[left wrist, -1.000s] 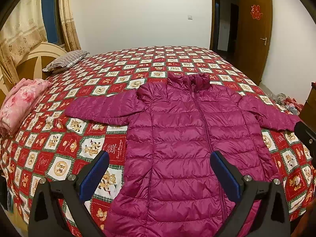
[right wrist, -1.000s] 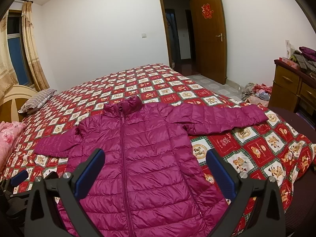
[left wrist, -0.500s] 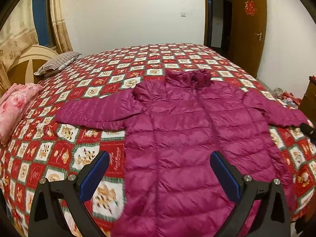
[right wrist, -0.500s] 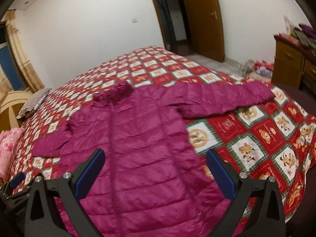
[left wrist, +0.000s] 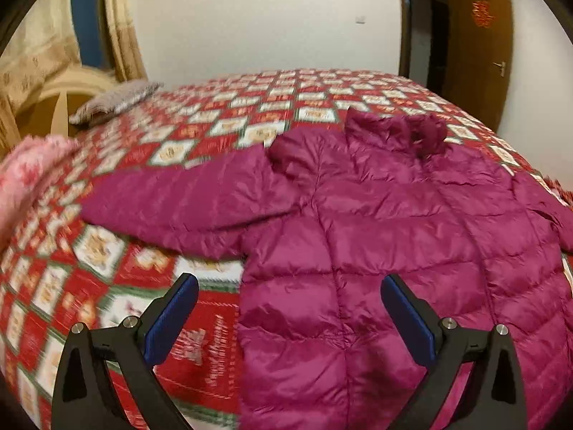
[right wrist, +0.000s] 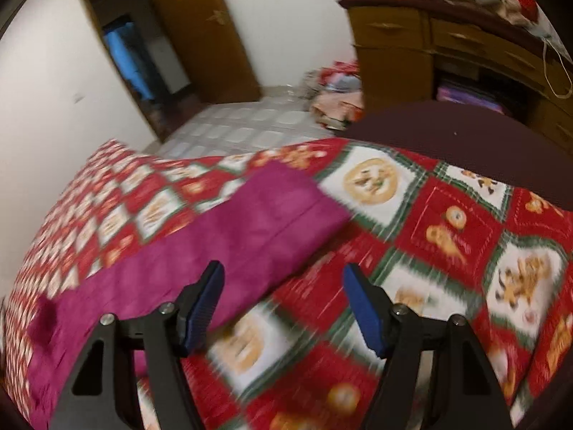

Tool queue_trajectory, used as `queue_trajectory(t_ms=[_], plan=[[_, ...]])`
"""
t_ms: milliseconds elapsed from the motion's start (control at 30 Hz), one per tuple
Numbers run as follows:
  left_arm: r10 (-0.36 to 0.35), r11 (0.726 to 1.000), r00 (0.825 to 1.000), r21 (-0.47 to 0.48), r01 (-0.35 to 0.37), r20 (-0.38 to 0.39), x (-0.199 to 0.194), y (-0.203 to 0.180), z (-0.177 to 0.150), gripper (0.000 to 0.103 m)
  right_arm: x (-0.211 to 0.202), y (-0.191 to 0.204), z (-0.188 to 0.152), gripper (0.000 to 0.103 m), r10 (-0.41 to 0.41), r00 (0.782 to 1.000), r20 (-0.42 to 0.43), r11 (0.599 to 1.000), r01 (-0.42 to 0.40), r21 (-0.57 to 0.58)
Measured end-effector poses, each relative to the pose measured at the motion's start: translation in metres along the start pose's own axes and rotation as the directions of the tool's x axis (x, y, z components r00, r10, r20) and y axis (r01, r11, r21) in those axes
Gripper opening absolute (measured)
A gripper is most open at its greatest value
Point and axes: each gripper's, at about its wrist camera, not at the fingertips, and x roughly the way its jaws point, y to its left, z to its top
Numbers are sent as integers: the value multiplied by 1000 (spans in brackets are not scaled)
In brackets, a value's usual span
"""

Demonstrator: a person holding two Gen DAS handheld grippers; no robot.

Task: Fold large clothes
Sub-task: 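Grasp the magenta jacket sleeve cuff with the right tool and lift, then fold the held sleeve across the jacket body and open the right tool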

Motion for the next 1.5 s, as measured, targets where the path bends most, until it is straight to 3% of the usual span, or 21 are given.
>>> queue_trajectory(t_ms=[100,167,300,367,433,467,567,700,867,1100,1267,1500], plan=[[16,1000,1000,-9,-17,-26,18,-2,-9,102,20,4,1,71,-28,999,-26,1000,28,-6],[32,999,999,3,-32,-43,27,-4,-15,102,27,6,-1,61,-48,998,-35,999,47,-16],[25,1000,997,-7,-26,-79,38,-3,-19,102,26,10,-1,52,-106,994,34,990,109,-90],[19,1000,995,-12,-20,-94,41,-2,-19,102,26,10,-1,43,-114,992,54,987,119,-104],[10,1000,995,-19,-12,-101,43,-1,-19,102,27,14,0,21,-108,992,64,983,116,-144],[2,1000,994,-28,-5,-105,42,0,-19,102,24,19,0,13,-103,993,66,979,113,-169],[-6,999,993,-47,0,-115,37,4,-19,102,5,39,1,12,-55,991,120,972,81,-220],[39,997,997,-59,-43,-66,17,12,-15,102,-46,87,-2,12,91,980,180,945,-28,-327],[26,996,999,-83,-28,-23,-11,30,-7,102,-115,170,-45,12,303,942,141,834,-191,-517],[23,991,999,-130,-17,42,-48,66,2,102,-150,279,-158,12,511,854,-100,605,-440,-664],[50,989,997,-144,-40,66,-60,90,3,102,-144,337,-235,12,549,794,-261,482,-556,-677],[69,984,995,-170,-57,67,-57,115,2,102,-131,390,-325,12,533,730,-428,386,-660,-644]])
